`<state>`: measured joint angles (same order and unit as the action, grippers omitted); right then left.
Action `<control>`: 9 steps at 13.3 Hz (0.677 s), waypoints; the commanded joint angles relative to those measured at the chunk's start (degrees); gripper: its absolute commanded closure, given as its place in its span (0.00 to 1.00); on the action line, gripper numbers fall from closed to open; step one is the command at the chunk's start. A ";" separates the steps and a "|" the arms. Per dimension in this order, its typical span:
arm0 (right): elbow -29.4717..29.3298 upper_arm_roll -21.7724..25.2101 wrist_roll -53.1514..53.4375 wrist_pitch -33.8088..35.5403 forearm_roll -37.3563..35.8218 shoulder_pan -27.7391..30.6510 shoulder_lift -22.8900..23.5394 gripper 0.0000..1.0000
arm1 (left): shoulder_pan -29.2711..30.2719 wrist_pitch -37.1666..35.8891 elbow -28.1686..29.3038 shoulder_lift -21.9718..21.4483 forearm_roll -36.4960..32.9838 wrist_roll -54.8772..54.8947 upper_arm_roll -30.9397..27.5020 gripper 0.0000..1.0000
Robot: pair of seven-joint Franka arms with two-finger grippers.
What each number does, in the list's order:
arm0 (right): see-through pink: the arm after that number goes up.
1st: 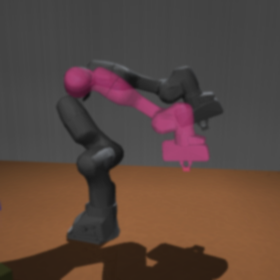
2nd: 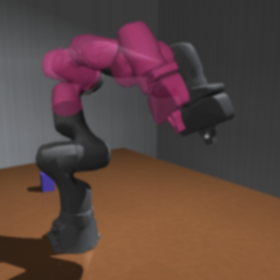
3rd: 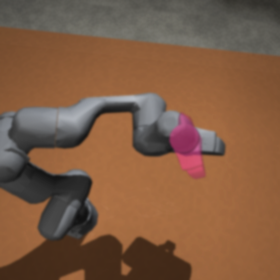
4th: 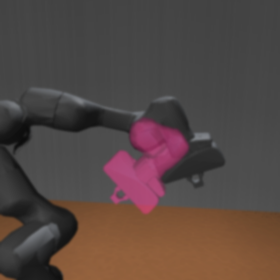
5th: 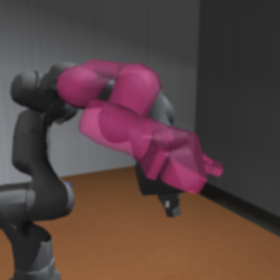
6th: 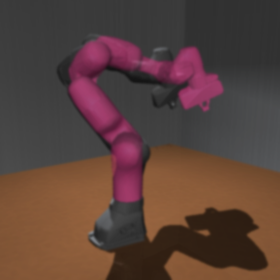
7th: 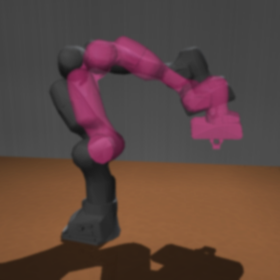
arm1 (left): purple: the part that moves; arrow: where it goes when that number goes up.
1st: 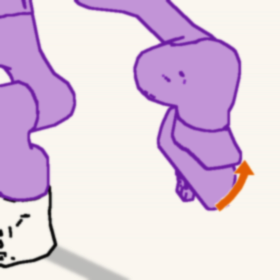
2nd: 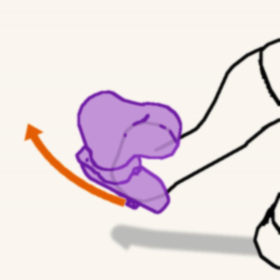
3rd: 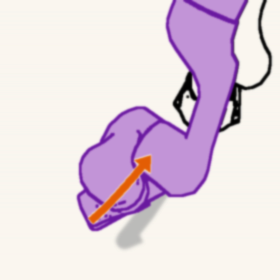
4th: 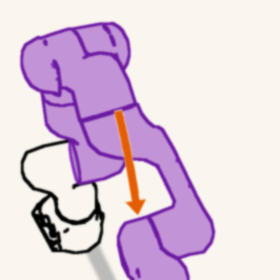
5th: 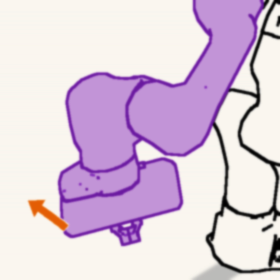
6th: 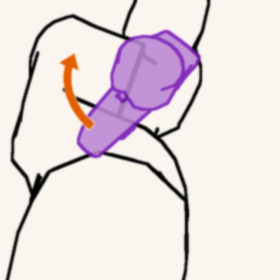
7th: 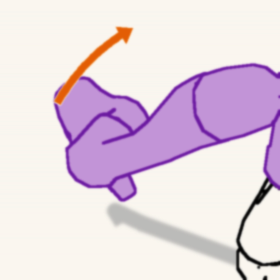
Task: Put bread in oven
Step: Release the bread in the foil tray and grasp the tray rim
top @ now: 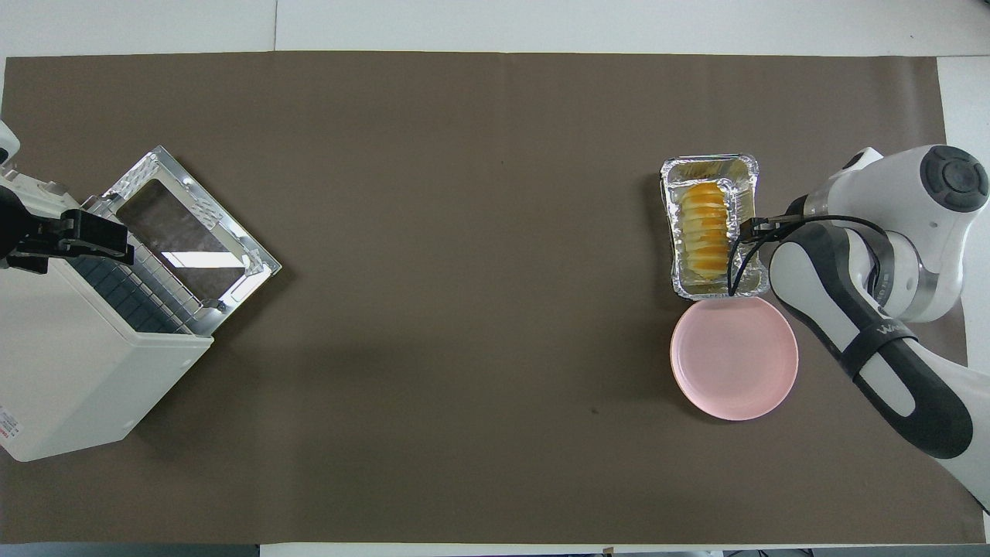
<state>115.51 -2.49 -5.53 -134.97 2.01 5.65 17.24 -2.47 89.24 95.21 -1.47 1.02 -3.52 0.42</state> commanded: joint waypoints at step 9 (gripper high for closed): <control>-10.63 -1.21 1.92 9.18 0.63 -4.24 -0.98 1.00 | 0.36 0.32 0.94 -1.35 0.39 0.18 0.11 0.00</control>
<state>109.43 -3.40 -5.34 -130.48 2.01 2.81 16.60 -2.47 89.24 95.21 -1.47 1.02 -3.52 0.42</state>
